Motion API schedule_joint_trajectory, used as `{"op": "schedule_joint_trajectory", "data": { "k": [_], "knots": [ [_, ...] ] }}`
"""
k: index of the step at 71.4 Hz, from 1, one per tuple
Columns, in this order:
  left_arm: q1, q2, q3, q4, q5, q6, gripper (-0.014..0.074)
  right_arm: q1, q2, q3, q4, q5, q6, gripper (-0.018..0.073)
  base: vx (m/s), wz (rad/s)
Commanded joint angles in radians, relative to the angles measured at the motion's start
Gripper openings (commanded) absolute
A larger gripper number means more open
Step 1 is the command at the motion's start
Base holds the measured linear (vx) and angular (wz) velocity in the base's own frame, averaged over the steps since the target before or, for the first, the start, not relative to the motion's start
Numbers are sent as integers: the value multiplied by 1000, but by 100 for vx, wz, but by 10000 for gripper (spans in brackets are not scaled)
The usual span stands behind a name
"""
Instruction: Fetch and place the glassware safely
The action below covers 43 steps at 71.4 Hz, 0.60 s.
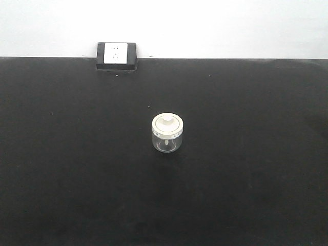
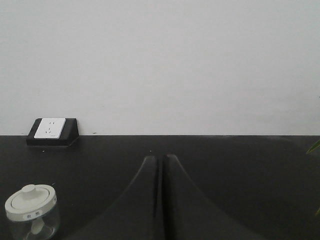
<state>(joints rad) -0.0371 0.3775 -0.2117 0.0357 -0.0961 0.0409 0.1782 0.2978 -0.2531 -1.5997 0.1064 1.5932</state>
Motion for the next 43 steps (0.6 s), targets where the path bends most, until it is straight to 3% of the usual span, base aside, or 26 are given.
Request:
{"op": "schedule_joint_trajectory", "data": {
  "k": [1,43],
  "knots": [
    [-1,7,-30,-4,-71,-8,-7,-4,-20,10,-9,15,-10,-3,0,0],
    [-1,7,-30,-4,-71,-8,-7,-4,-21,22,-9,15,-10,-3,0,0]
  ]
}}
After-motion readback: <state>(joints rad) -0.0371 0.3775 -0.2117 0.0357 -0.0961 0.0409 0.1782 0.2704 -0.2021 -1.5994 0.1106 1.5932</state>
